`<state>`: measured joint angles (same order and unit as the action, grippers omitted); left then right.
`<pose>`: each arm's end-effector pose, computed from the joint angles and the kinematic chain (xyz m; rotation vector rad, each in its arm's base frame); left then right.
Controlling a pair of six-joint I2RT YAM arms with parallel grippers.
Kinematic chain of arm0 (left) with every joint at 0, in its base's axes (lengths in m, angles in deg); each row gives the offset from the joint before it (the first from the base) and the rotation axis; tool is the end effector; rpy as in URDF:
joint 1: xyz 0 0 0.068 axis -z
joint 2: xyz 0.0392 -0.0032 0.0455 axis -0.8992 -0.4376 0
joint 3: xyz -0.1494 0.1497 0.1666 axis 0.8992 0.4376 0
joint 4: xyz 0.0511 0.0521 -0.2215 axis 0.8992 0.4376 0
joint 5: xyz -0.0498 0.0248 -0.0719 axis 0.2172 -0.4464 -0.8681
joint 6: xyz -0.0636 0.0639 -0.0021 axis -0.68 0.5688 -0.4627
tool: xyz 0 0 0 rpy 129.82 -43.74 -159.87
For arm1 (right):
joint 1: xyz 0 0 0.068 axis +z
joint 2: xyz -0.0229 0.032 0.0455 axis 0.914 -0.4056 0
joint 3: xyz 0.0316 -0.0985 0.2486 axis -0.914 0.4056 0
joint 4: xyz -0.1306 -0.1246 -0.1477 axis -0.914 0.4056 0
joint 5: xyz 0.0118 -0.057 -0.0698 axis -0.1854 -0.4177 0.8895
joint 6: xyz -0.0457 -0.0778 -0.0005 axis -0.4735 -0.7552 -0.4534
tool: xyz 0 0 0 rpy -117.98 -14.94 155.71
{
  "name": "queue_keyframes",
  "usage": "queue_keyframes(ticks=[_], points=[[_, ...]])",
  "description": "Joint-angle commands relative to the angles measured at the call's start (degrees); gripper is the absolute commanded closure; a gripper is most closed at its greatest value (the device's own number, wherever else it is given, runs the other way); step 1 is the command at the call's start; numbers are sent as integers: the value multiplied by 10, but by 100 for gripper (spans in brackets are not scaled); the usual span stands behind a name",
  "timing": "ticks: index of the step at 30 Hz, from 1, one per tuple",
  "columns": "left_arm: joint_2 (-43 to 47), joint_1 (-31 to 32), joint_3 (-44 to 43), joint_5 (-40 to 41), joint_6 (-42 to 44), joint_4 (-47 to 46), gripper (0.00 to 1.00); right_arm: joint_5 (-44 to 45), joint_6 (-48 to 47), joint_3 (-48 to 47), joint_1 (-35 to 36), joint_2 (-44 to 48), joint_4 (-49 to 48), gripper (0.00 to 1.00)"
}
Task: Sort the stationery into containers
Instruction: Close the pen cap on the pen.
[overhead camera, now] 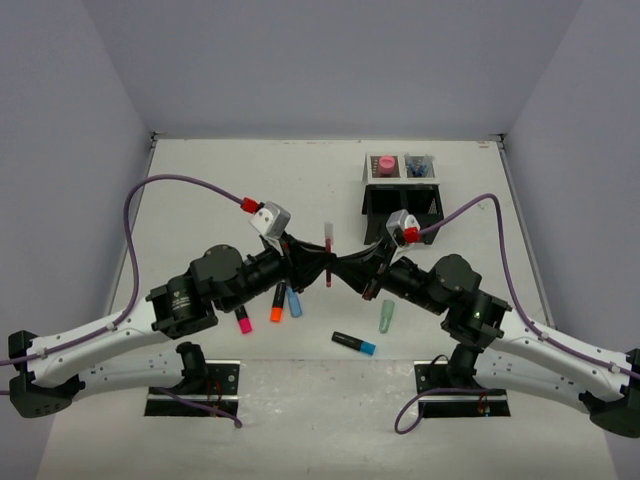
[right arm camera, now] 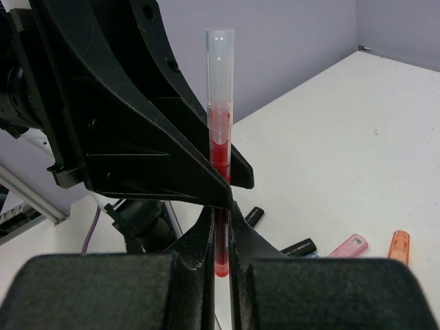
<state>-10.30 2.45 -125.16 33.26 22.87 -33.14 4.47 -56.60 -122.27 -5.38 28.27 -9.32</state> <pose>0.1017 -0.1924 0.3781 0.4076 1.6748 -1.0843 0.0971 0.1811 0.3613 -0.5793 1.4504 1.1760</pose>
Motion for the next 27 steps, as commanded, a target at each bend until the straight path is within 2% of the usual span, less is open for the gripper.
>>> queue_keyframes(ticks=[1,5,12,13,15,16,18,20,22,25,27], points=[[6,2,-4,-41,28,-23,81,-32,-20,-32,-1,0,-25,100],[15,3,3,-61,39,-40,98,-48,-23,-29,-2,-3,-27,100],[38,3,21,-88,55,-79,100,-62,-28,-33,-2,-10,-29,100],[46,3,26,-91,60,-88,100,-68,-27,-36,-2,-16,-29,97],[57,3,28,-107,69,-96,100,-83,-27,-41,-2,-27,-28,80],[59,3,29,-112,74,-99,100,-93,-27,-45,-2,-33,-27,76],[63,3,27,-127,80,-103,100,-108,-22,-52,-2,-45,-32,70],[66,2,27,-133,81,-106,100,-115,-20,-55,-2,-58,-36,69],[69,3,27,-132,83,-109,100,-124,-18,-61,-2,-67,-40,72],[69,3,25,-128,85,-105,100,-128,-16,-66,-1,-73,-46,100],[65,3,21,-124,88,-96,98,-130,-18,-67,-2,-71,-47,100]])
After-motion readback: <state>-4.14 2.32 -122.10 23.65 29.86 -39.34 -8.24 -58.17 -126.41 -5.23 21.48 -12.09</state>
